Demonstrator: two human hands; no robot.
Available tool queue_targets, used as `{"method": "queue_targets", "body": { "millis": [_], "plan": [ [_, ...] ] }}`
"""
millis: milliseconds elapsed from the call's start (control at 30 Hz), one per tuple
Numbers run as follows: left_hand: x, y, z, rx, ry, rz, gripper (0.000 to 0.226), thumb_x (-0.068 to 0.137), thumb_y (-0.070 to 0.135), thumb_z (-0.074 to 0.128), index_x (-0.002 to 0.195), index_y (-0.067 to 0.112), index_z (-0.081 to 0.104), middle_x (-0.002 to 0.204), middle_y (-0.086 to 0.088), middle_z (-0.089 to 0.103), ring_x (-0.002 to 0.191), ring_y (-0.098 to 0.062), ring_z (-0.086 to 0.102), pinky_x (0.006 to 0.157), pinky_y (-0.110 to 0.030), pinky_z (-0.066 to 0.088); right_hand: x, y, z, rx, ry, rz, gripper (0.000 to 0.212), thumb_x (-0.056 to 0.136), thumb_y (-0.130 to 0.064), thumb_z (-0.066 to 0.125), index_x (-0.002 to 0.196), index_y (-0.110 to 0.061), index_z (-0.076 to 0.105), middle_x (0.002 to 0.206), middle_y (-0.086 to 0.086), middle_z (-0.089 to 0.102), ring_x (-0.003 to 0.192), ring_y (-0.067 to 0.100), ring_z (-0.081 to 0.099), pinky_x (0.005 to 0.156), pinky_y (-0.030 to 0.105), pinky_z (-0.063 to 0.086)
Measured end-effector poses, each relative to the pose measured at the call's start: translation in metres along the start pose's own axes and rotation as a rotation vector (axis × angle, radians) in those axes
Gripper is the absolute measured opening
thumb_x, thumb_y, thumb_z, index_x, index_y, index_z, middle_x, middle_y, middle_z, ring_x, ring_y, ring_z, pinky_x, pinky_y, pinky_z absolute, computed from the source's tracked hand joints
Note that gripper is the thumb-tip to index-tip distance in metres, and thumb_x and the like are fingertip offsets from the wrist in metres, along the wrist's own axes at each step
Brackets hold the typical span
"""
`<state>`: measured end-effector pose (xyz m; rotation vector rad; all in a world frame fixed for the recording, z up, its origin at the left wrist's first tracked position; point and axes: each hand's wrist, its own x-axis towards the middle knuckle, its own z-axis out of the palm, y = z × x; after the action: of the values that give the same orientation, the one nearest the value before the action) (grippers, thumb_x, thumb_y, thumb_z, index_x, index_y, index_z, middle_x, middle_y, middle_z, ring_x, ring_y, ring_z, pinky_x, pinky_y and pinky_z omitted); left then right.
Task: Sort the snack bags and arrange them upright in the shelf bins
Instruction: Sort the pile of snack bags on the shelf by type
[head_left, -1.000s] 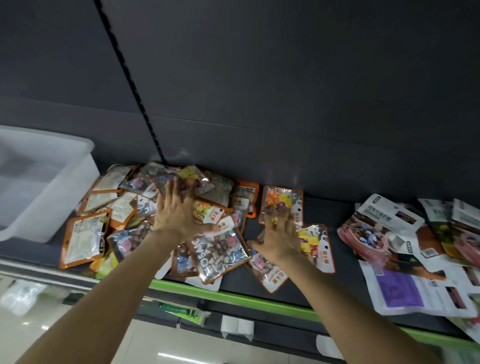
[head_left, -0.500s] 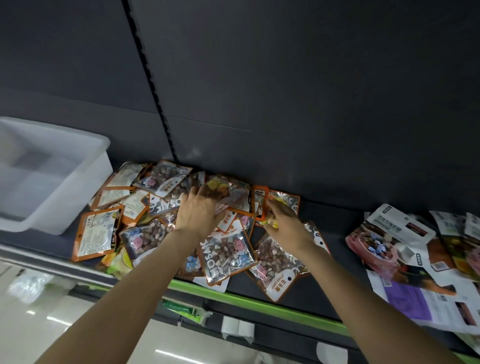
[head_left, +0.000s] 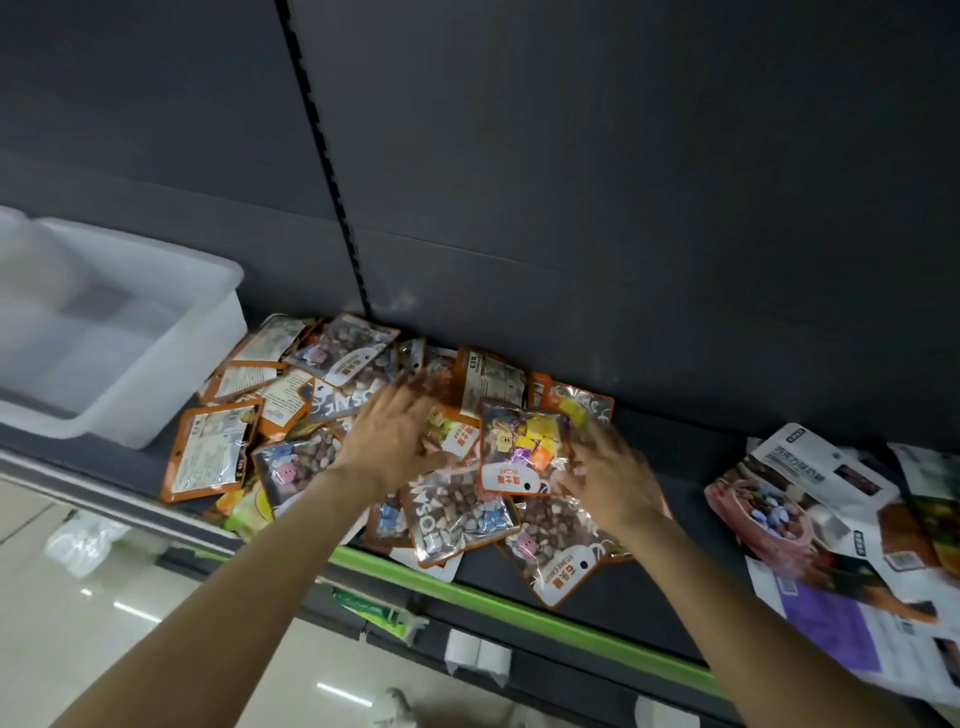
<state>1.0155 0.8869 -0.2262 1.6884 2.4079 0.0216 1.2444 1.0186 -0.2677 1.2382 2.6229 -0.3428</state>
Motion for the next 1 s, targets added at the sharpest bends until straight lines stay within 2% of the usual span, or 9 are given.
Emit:
{"method": "queue_targets", "body": {
  "millis": [100, 200, 333, 467, 533, 667, 800, 900, 1000],
  "plan": [
    [0.004, -0.025, -0.001, 0.046, -0.081, 0.023, 0.079, 0.083, 0.060, 0.056, 0.147, 0.031, 0.022, 0.154, 0.000, 0.023, 0.146, -0.022, 0.011, 0.120, -0.040, 0.004, -0.006, 0.001, -0.004, -0.053, 0.202, 0.089, 0.041, 0.097, -0.034, 0.043, 0.135, -0.021, 0.049, 0.153, 0.002, 0.023, 0.138, 0.021, 0.028, 0.110, 0.037, 0.033],
    [0.006, -0.024, -0.001, 0.073, -0.046, 0.065, 0.073, 0.083, 0.057, 0.058, 0.146, 0.033, 0.028, 0.148, 0.002, 0.034, 0.141, -0.023, 0.022, 0.119, -0.040, 0.013, -0.002, -0.029, -0.012, 0.132, 0.254, -0.029, 0.055, 0.099, -0.033, 0.040, 0.150, -0.024, 0.021, 0.158, -0.001, 0.011, 0.146, 0.022, 0.013, 0.113, 0.038, 0.032],
    [0.003, -0.022, -0.001, 0.136, 0.001, 0.085, 0.066, 0.085, 0.057, 0.056, 0.143, 0.036, 0.034, 0.142, 0.004, 0.041, 0.137, -0.025, 0.029, 0.117, -0.042, 0.018, 0.024, -0.079, -0.021, 0.059, 0.027, -0.192, 0.058, 0.098, -0.055, 0.025, 0.147, -0.045, -0.004, 0.156, -0.011, -0.017, 0.144, 0.014, -0.015, 0.118, 0.047, 0.010],
    [0.004, -0.023, 0.000, 0.204, 0.030, 0.125, 0.052, 0.087, 0.053, 0.055, 0.136, 0.039, 0.043, 0.134, 0.001, 0.046, 0.128, -0.026, 0.036, 0.111, -0.040, 0.025, 0.031, -0.066, -0.007, 0.030, -0.042, 0.010, 0.055, 0.094, -0.063, 0.010, 0.143, -0.052, -0.010, 0.156, -0.010, -0.020, 0.145, 0.021, -0.014, 0.116, 0.055, 0.000],
    [0.006, -0.025, 0.000, 0.146, 0.019, 0.115, 0.047, 0.088, 0.051, 0.055, 0.134, 0.039, 0.047, 0.132, 0.002, 0.049, 0.124, -0.026, 0.039, 0.109, -0.039, 0.028, 0.025, -0.055, -0.002, 0.029, -0.020, 0.105, 0.055, 0.094, -0.061, 0.009, 0.144, -0.050, -0.012, 0.158, -0.006, -0.013, 0.146, 0.023, -0.010, 0.116, 0.055, 0.003],
    [0.013, -0.031, -0.013, 0.005, 0.043, 0.116, 0.029, 0.095, 0.044, 0.047, 0.121, 0.037, 0.059, 0.120, 0.003, 0.060, 0.116, -0.022, 0.052, 0.109, -0.037, 0.032, 0.019, -0.048, -0.002, 0.098, 0.014, 0.223, 0.053, 0.097, -0.054, 0.016, 0.147, -0.039, 0.011, 0.159, -0.002, 0.003, 0.145, 0.027, 0.010, 0.113, 0.057, 0.021],
    [0.026, -0.034, -0.031, -0.138, 0.067, 0.076, 0.029, 0.100, 0.030, 0.039, 0.117, 0.020, 0.061, 0.103, -0.008, 0.065, 0.090, -0.026, 0.065, 0.081, -0.038, 0.053, 0.017, -0.045, -0.004, 0.172, -0.043, 0.230, 0.048, 0.100, -0.047, 0.022, 0.147, -0.035, 0.017, 0.158, -0.002, 0.006, 0.143, 0.029, 0.018, 0.113, 0.059, 0.018],
    [0.035, -0.026, -0.045, -0.360, 0.235, -0.015, 0.026, 0.101, 0.021, 0.042, 0.116, 0.014, 0.063, 0.103, -0.011, 0.069, 0.086, -0.029, 0.065, 0.074, -0.037, 0.052, 0.017, -0.041, -0.008, 0.239, -0.066, 0.217, 0.052, 0.101, -0.046, 0.024, 0.149, -0.034, 0.012, 0.159, 0.000, 0.009, 0.141, 0.031, 0.025, 0.112, 0.057, 0.016],
    [0.047, -0.013, -0.049, -0.397, 0.375, -0.107, 0.024, 0.100, 0.015, 0.044, 0.114, 0.017, 0.063, 0.104, -0.004, 0.070, 0.089, -0.023, 0.067, 0.068, -0.022, 0.047, 0.017, -0.039, -0.011, 0.305, -0.066, 0.175, 0.058, 0.100, -0.044, 0.033, 0.150, -0.034, 0.007, 0.159, 0.000, 0.010, 0.142, 0.030, 0.025, 0.113, 0.050, 0.020]
  ]
}}
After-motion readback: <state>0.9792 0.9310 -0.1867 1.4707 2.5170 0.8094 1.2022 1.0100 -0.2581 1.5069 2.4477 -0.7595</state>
